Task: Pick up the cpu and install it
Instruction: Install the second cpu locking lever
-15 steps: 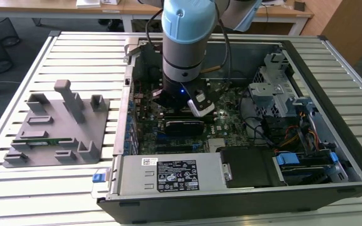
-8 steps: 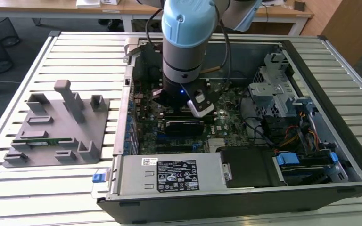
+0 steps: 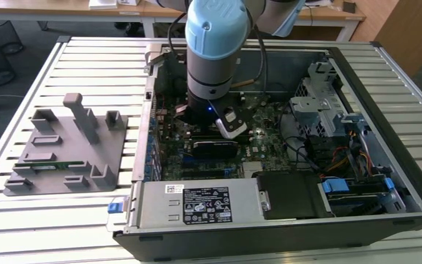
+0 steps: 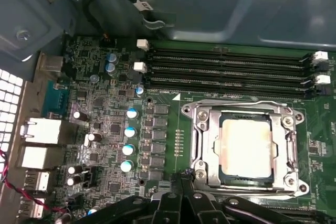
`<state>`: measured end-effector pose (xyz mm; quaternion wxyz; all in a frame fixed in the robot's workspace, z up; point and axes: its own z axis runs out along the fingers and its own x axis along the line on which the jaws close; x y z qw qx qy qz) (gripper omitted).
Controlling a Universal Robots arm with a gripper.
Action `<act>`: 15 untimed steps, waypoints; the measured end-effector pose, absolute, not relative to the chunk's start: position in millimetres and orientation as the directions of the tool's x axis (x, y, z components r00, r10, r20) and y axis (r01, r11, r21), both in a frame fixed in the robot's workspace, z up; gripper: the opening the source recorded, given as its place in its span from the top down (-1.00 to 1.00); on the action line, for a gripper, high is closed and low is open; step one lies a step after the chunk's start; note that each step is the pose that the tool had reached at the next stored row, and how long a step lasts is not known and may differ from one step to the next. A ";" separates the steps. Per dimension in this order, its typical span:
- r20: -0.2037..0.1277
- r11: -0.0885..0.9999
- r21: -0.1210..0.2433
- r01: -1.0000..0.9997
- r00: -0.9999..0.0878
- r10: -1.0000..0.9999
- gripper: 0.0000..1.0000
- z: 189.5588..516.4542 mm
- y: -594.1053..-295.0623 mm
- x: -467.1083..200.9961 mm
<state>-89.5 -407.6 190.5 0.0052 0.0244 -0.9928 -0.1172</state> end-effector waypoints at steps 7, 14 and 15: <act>0.005 0.971 0.235 -0.047 -0.999 -0.050 0.79 199.3 -407.5 -89.7; 0.005 0.971 0.236 -0.047 -0.999 -0.050 0.79 215.1 -407.5 -89.7; 0.005 0.971 0.236 -0.047 -0.999 -0.050 0.79 217.3 -407.5 -89.7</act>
